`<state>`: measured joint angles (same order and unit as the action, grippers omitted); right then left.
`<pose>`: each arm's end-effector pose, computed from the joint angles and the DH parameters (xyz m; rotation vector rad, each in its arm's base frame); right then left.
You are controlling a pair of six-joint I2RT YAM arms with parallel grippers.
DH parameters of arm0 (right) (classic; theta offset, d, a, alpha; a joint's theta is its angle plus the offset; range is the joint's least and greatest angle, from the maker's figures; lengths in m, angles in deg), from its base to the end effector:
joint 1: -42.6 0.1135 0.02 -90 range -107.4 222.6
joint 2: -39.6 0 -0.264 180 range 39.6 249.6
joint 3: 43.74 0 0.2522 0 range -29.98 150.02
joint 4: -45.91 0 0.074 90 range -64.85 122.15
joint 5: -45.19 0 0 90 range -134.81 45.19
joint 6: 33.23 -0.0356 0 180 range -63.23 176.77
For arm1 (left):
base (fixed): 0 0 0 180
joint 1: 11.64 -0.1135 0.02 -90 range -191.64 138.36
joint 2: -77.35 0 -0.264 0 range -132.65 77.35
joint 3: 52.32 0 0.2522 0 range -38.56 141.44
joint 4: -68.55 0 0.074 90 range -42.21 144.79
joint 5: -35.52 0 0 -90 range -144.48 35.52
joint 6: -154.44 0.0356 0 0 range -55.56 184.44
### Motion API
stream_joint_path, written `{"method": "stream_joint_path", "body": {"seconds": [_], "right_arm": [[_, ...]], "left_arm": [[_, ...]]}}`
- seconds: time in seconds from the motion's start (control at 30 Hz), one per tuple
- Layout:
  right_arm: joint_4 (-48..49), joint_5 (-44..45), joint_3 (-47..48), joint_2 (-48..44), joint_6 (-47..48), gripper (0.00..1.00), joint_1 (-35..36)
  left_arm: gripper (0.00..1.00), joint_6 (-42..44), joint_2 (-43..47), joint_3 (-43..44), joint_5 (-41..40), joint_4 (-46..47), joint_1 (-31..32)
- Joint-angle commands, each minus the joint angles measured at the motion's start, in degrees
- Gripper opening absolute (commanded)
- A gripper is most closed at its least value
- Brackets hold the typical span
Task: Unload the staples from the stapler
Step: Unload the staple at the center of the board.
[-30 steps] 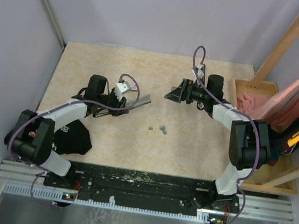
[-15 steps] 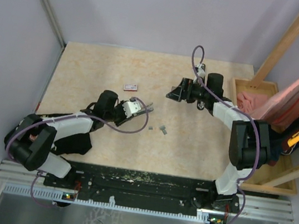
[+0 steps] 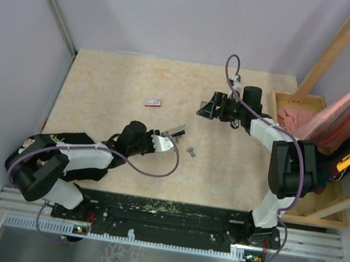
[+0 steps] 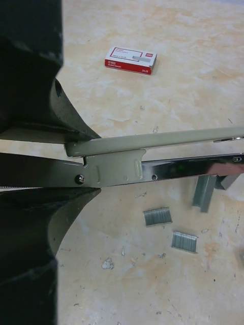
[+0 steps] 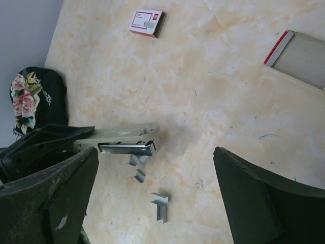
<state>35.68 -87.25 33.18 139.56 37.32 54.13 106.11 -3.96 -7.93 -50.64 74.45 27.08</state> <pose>0.3691 0.0998 0.2198 -0.2988 2.1590 1.1058 0.2135 -0.1743 0.1665 1.3928 1.5865 -0.0400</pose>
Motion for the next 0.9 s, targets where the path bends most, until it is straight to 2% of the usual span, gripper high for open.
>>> {"method": "stream_joint_path", "body": {"seconds": [0.0,0.1,0.17,0.27,0.5,0.67,0.87], "right_arm": [[1.0,0.6,3.2,-1.1,1.1,0.95,-0.6],[0.9,0.4,3.2,-0.9,1.0,0.95,-0.9],[0.9,0.2,3.2,-0.9,1.0,0.95,-0.9],[0.8,-0.1,3.2,-0.9,0.9,0.95,-1.0],[0.9,-0.5,3.3,-0.6,0.7,0.95,-1.0],[0.6,-0.8,3.4,-0.8,0.9,0.95,-1.0],[0.7,-1.8,3.3,-1.0,2.5,0.95,-1.0]], "left_arm": [[0.0,7.0,-1.5,-3.1,-9.2,14.6,4.5],[0.0,10.8,-3.8,-5.6,-14.0,21.0,7.6],[0.0,9.5,-5.0,-5.8,-16.3,23.0,8.4],[0.0,7.5,-5.1,-4.6,-18.0,22.4,8.4],[0.0,3.1,-1.7,-1.5,-15.8,16.2,7.7],[0.0,-1.3,0.8,0.5,-11.8,10.8,4.6],[0.0,-8.5,5.1,3.8,1.6,1.9,-4.1]]}}
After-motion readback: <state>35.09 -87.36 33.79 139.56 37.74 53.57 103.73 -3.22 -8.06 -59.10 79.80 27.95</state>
